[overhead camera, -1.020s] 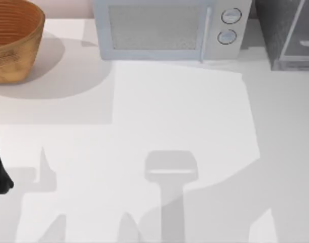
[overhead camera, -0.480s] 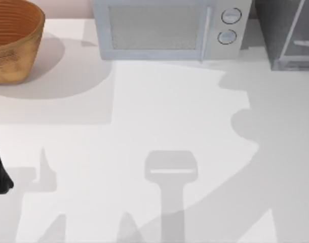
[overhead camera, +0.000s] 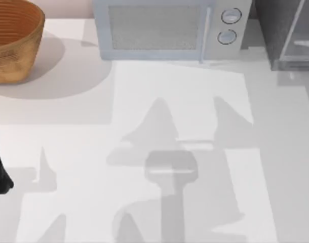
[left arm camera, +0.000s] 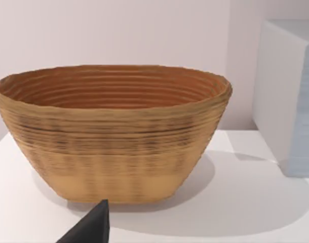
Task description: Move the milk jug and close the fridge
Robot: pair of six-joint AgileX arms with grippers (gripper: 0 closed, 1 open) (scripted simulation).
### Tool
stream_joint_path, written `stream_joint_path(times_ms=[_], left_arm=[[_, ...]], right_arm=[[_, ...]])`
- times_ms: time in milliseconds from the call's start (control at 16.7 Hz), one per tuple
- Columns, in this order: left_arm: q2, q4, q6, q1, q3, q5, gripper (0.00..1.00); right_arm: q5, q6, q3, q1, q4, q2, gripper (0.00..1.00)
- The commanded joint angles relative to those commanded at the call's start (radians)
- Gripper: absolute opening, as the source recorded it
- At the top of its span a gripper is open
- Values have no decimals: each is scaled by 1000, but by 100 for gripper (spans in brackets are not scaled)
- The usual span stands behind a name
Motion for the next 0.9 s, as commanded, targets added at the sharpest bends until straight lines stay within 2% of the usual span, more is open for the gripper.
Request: stream_joint_path(times_ms=[540,900], left_arm=[[0,0,0,0,0,0,100],[0,0,0,0,0,0,100]], right_arm=[[99,-6,-537,80,-462,-1035,100],[136,-6,-763,118,-657,-1380,100]])
